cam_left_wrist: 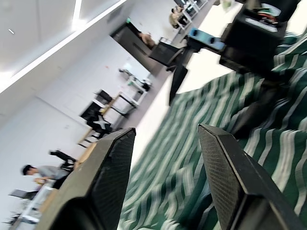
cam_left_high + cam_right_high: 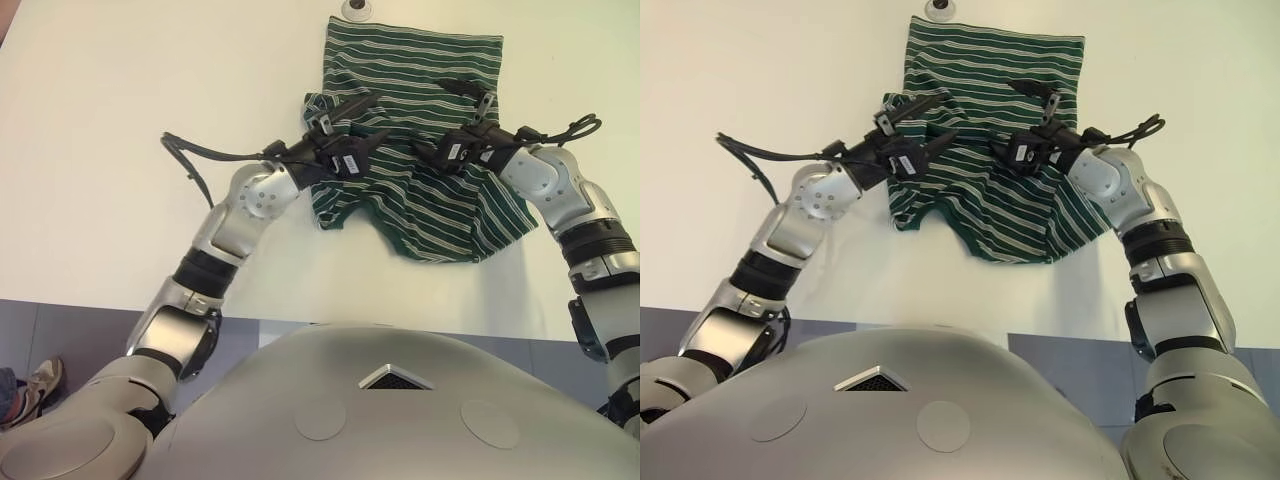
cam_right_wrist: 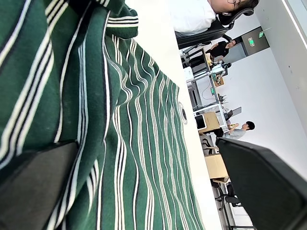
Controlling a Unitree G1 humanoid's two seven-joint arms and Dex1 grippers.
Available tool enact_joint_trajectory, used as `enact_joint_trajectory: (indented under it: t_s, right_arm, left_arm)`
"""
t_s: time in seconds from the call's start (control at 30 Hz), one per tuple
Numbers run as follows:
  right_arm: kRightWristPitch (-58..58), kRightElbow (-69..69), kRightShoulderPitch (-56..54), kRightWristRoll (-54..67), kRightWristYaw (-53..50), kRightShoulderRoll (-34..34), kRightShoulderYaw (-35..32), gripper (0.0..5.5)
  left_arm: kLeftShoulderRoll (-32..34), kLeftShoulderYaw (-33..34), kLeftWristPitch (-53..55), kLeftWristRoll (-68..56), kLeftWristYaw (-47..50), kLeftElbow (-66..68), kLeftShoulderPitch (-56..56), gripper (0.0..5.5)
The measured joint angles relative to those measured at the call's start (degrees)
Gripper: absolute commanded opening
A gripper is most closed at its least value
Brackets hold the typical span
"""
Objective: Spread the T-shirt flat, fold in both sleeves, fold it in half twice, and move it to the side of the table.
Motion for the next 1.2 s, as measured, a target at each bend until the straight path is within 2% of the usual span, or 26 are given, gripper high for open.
enact_joint_trajectory:
  t_s: [0.2, 0.37, 0.63, 0.77, 0.97, 1.2]
  right_arm:
    - [0.1, 0.0, 0.0, 0.0, -0.1, 0.0, 0.0, 5.39]
    - [0.3, 0.0, 0.0, 0.0, -0.3, 0.3, 0.0, 5.39]
    - [0.6, 0.0, 0.1, 0.0, -0.7, 0.5, 0.1, 5.39]
    - [0.6, 0.0, 0.1, 0.0, -0.9, 0.5, 0.1, 5.39]
    - [0.6, 0.0, 0.4, 0.0, -1.6, 0.5, 0.1, 5.39]
    - [0.6, 0.1, 0.4, 0.0, -1.7, 0.7, 0.1, 5.39]
  left_arm:
    - [-0.7, -2.5, 2.7, 7.9, 5.1, 7.8, 0.3, 2.39]
    - [-7.7, 2.7, 9.7, 1.8, 9.6, 8.9, 3.8, 2.39]
    - [-8.5, 9.1, 15.2, -2.7, 11.9, -2.7, 11.3, 2.39]
    - [-10.9, 14.1, 20.8, -7.8, 13.6, -4.0, 15.0, 2.39]
    - [-10.9, 20.6, 23.3, -11.3, 15.8, -5.2, 15.6, 2.39]
    - [-11.0, 15.7, 23.3, -13.2, 11.3, -10.9, 17.0, 2.39]
